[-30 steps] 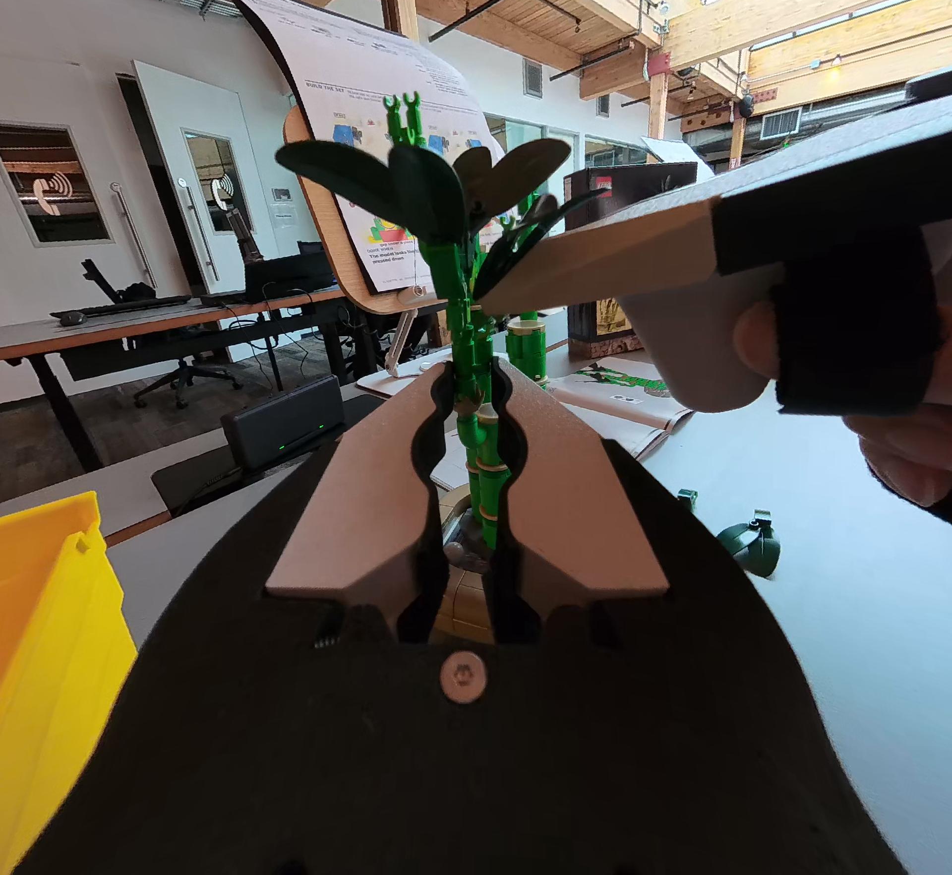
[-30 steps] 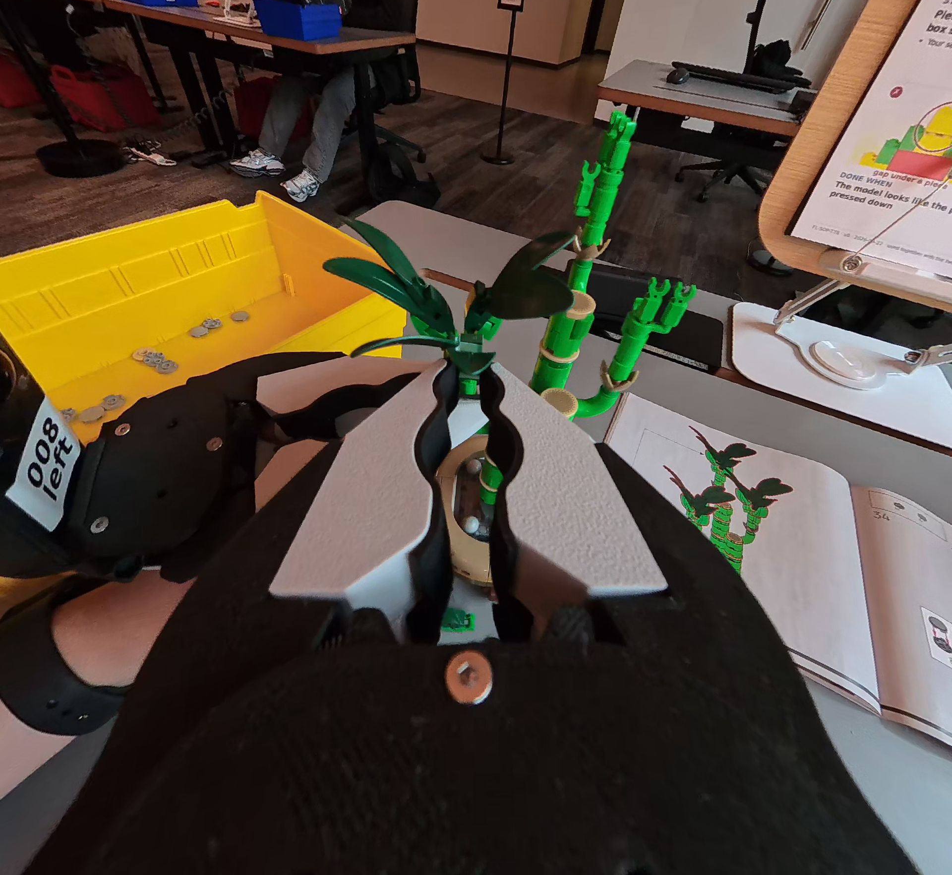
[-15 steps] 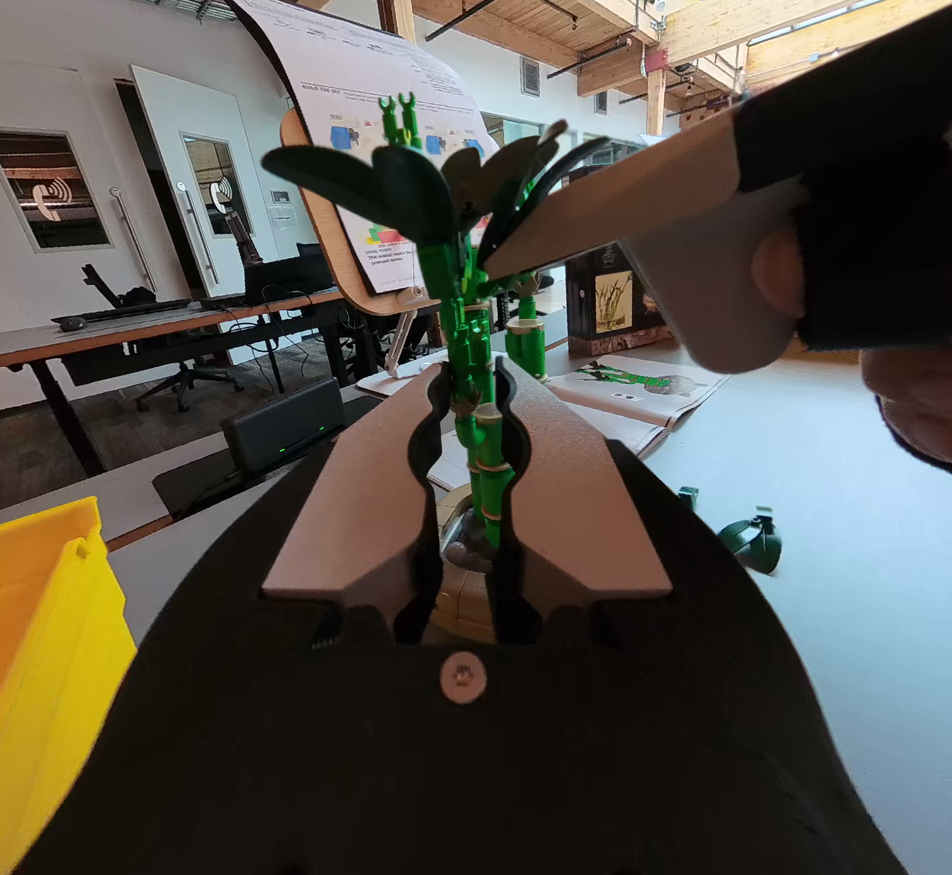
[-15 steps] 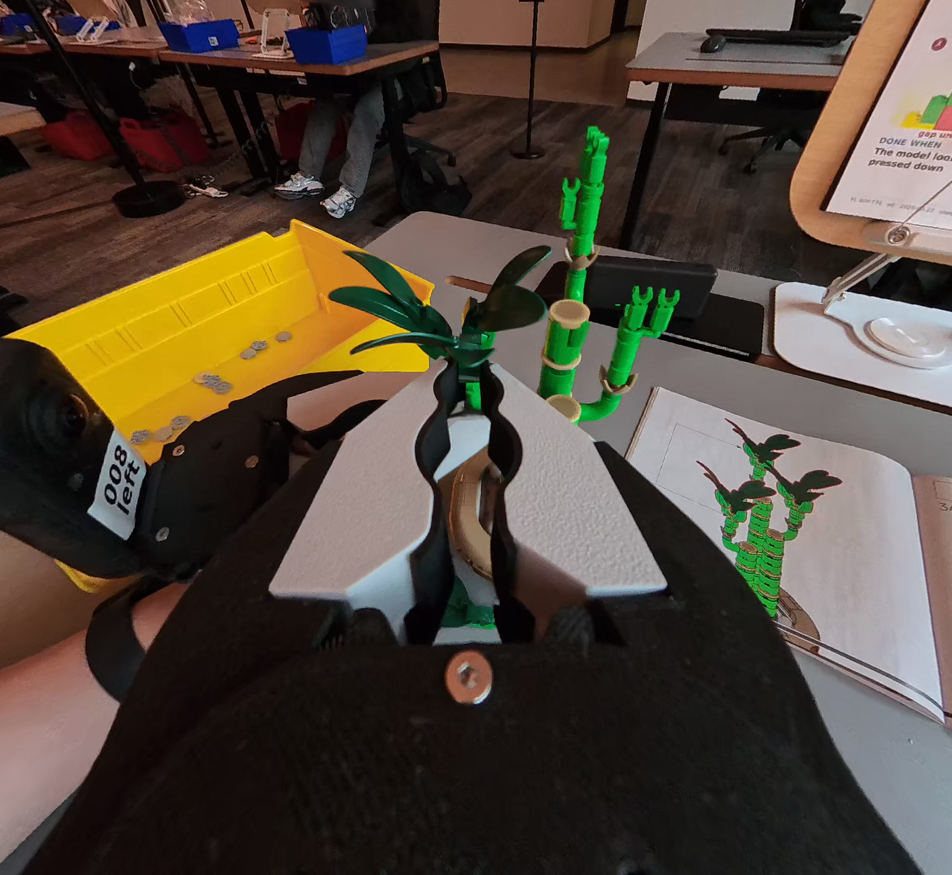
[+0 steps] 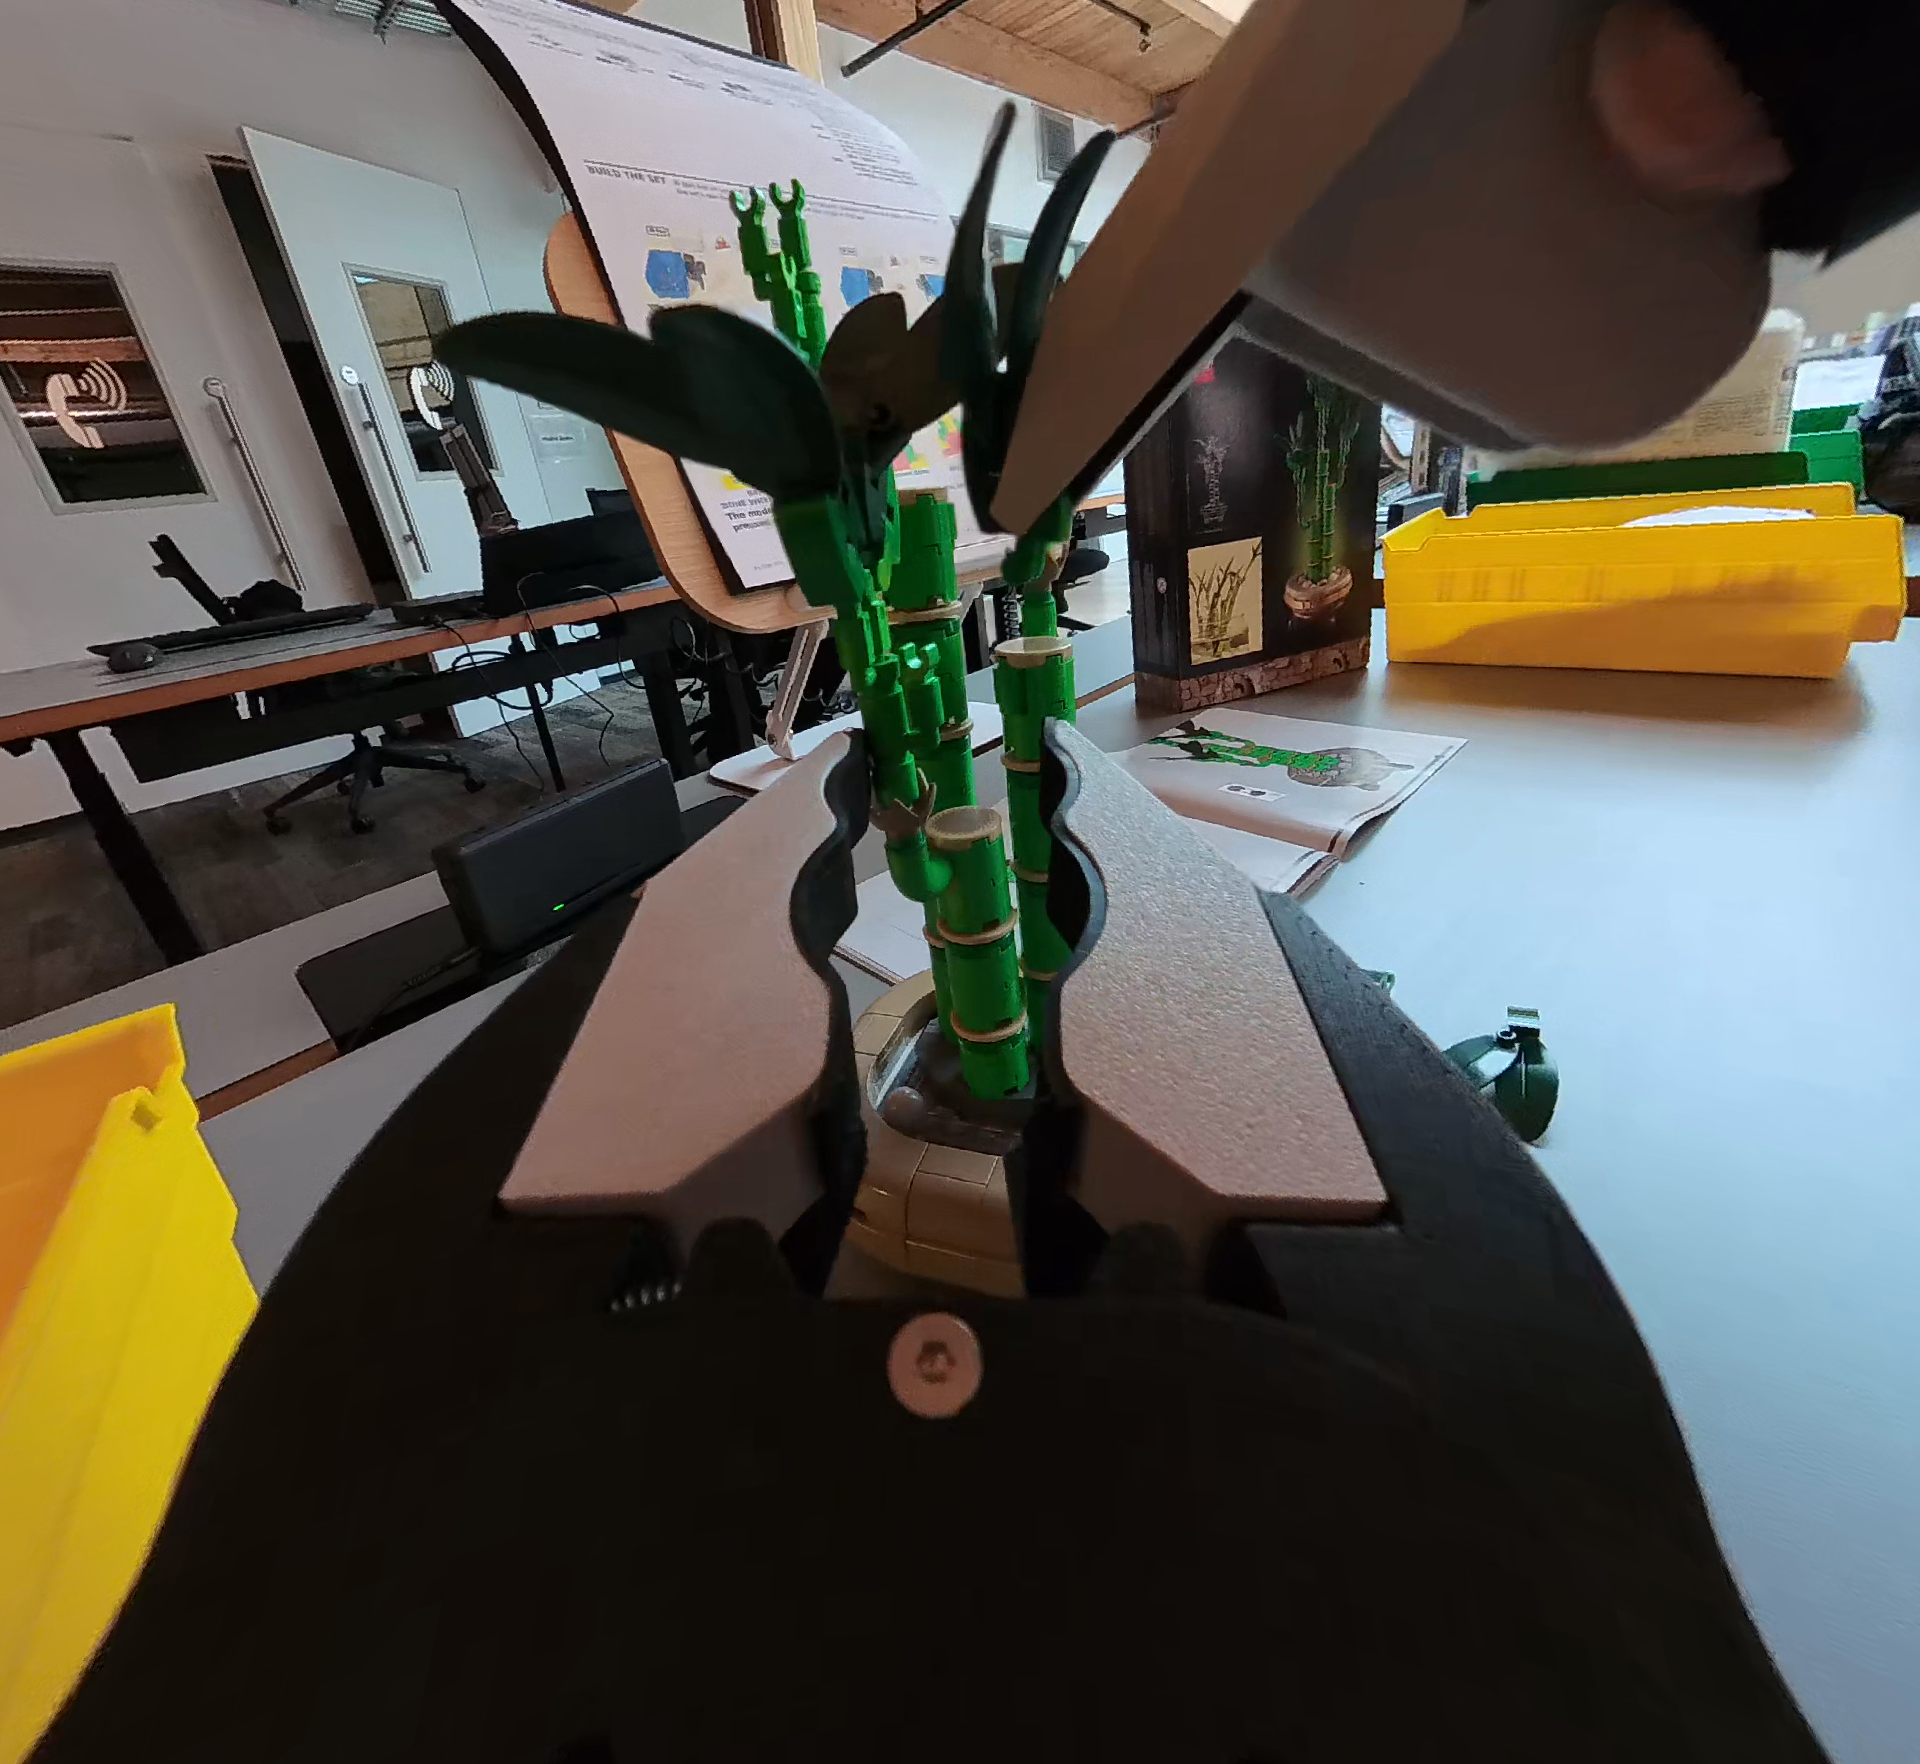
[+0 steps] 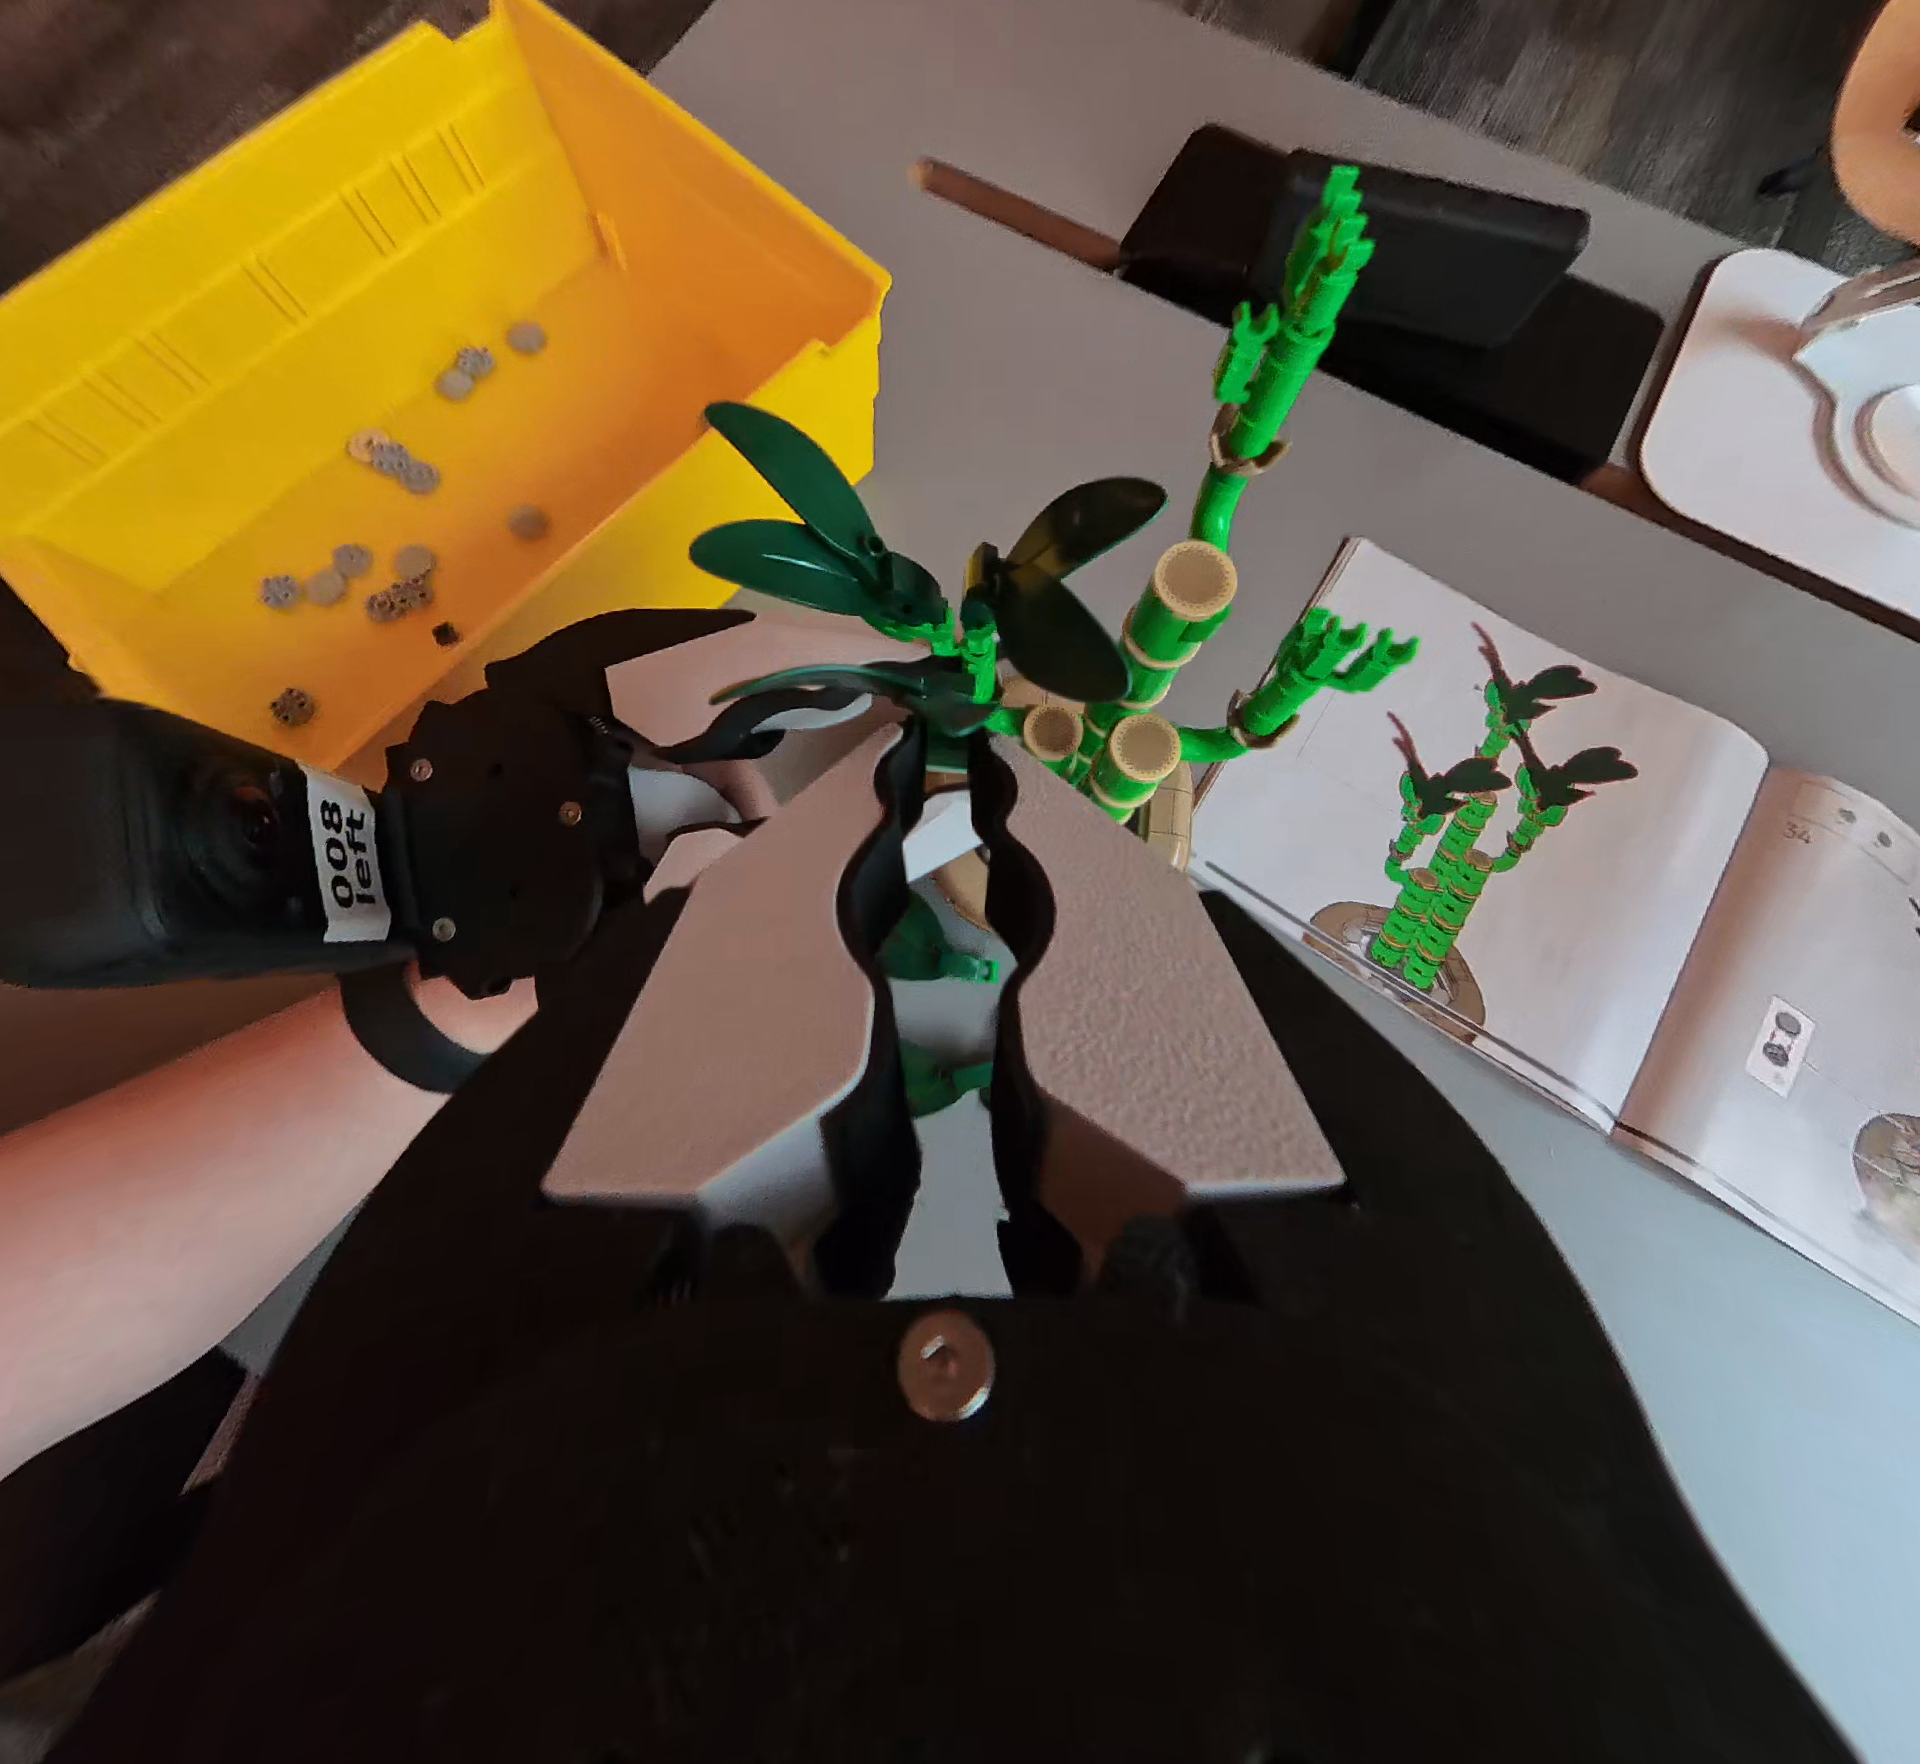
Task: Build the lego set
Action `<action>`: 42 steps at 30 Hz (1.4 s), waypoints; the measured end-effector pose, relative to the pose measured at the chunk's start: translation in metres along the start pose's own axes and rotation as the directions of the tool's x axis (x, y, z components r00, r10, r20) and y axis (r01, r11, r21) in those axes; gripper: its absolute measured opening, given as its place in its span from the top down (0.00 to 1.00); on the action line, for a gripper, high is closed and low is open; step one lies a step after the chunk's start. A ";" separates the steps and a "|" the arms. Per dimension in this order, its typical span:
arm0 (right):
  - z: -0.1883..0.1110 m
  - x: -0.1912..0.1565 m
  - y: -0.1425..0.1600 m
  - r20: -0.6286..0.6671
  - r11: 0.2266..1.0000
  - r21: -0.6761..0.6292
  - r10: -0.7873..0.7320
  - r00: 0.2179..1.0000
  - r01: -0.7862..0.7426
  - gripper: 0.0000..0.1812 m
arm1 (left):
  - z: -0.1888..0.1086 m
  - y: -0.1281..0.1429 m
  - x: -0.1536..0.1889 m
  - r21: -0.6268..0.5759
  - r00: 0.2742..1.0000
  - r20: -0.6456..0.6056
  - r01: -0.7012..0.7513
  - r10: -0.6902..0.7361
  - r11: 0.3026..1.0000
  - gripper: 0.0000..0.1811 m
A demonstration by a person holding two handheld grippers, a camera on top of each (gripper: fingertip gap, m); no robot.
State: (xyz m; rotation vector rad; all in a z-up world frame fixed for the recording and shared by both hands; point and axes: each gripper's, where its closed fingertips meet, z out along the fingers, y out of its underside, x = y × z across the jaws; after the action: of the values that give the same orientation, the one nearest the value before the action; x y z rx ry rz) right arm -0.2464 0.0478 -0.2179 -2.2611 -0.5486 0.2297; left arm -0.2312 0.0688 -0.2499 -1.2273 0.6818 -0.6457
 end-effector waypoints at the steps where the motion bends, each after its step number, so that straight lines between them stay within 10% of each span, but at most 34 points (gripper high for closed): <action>1: -0.001 0.001 -0.002 -0.003 1.000 -0.008 -0.004 1.000 0.004 0.96 | 0.000 0.000 0.000 -0.001 1.000 0.002 -0.006 0.006 1.000 0.83; 25: 0.005 0.002 -0.012 0.063 0.996 -0.010 -0.084 0.994 0.085 0.96 | -0.004 -0.008 -0.016 0.056 0.998 0.051 0.041 -0.044 0.998 0.73; 42: 0.015 -0.002 -0.011 0.002 0.997 -0.014 -0.071 0.997 0.072 0.96 | 0.005 0.012 -0.012 0.004 0.991 -0.079 0.106 -0.105 0.994 0.93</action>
State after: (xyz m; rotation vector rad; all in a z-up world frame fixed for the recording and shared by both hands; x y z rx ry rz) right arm -0.2564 0.0641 -0.2200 -2.2507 -0.6328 0.1924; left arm -0.2341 0.0832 -0.2595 -1.2416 0.6825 -0.7871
